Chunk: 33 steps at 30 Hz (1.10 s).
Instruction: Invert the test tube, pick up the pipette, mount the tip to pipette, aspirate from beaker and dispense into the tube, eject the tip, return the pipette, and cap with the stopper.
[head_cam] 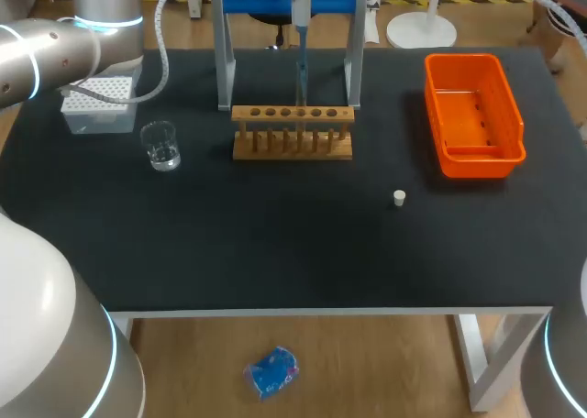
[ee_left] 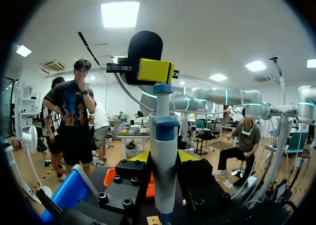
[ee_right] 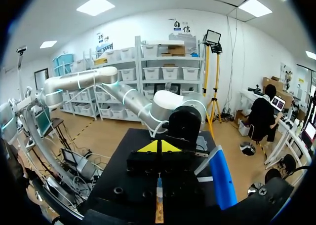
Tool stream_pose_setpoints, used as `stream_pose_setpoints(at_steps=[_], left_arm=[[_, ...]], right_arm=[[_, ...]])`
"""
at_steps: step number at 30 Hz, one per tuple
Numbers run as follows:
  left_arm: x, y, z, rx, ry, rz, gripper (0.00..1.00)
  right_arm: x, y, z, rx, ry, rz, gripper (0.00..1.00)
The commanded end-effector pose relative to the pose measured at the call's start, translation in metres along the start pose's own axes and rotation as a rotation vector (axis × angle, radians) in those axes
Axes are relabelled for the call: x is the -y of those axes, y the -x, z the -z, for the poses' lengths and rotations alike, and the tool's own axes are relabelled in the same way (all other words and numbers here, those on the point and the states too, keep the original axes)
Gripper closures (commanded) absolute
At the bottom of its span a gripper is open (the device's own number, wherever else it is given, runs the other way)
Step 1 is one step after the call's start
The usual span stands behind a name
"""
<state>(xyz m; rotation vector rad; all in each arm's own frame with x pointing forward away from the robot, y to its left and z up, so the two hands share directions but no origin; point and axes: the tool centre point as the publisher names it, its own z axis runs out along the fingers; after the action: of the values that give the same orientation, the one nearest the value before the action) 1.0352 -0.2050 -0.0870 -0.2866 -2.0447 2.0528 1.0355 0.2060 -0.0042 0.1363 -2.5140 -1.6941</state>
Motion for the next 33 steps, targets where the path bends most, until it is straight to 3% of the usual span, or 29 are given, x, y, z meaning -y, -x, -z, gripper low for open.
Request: stream_pose_setpoints(at_steps=[1,33], left_arm=[[0.0003,0.0007,0.0002,-0.002,0.000,0.000,1.00],[0.0003,0.0007,0.0002,-0.002,0.000,0.000,1.00]], right_arm=[[-0.0012,0.0035,-0.0010,-0.004,-0.004,0.001,1.00],[0.0035,0.0102,-0.0065,-0.010,-0.012,-0.007,1.00]])
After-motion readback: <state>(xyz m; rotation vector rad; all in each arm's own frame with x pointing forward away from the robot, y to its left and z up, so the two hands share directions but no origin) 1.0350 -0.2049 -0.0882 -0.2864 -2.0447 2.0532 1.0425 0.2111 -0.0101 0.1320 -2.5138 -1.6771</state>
